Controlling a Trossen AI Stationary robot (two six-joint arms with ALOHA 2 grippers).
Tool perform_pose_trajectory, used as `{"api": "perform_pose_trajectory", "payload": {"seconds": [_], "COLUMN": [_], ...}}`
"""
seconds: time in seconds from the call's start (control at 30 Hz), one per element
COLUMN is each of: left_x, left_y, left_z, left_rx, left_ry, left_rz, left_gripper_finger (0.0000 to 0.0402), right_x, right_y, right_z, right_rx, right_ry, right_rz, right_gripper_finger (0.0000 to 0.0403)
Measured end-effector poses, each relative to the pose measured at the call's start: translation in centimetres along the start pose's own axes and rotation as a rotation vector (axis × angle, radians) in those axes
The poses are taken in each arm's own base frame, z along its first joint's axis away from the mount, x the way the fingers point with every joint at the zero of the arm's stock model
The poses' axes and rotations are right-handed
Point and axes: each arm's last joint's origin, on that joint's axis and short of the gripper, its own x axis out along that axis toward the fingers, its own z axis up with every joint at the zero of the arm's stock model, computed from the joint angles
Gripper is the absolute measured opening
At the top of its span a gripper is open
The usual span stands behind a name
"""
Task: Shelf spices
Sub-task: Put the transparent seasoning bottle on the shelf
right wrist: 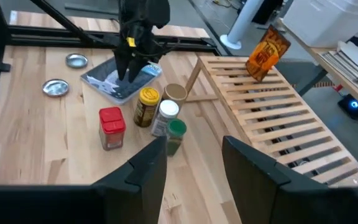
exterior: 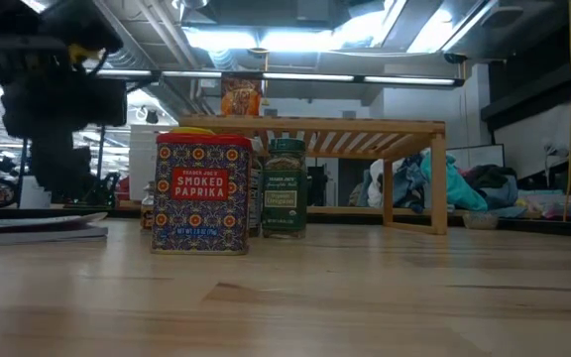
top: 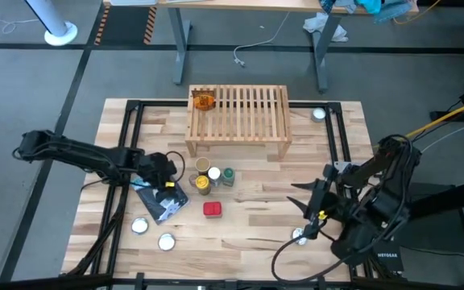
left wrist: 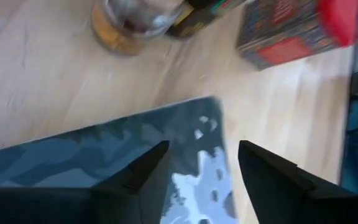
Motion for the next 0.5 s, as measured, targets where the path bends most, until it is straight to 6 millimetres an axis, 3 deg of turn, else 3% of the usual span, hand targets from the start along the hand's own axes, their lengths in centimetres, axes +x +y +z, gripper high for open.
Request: {"api": "perform_pose_trajectory", "payload": {"seconds": [0.33, 0.5], "left_x": [2.9, 4.0], "left_y": [0.5, 1.1], "left_z": [1.0, 1.1], "left_rx": [0.170, 0.239], "left_ry": [-0.005, -0.011], "left_rz": [0.043, 0.152], "left_gripper_finger": [0.0196, 0.0196], "right_x": [1.2, 1.4], "right_y": [0.9, 1.4], "right_z": [-1.7, -2.6], "right_rx": [0.011, -0.007], "right_ry": [0.030, 0.023], "right_rz": [-0.040, -0.055], "right_gripper_finger": [0.0161, 0.0161]}}
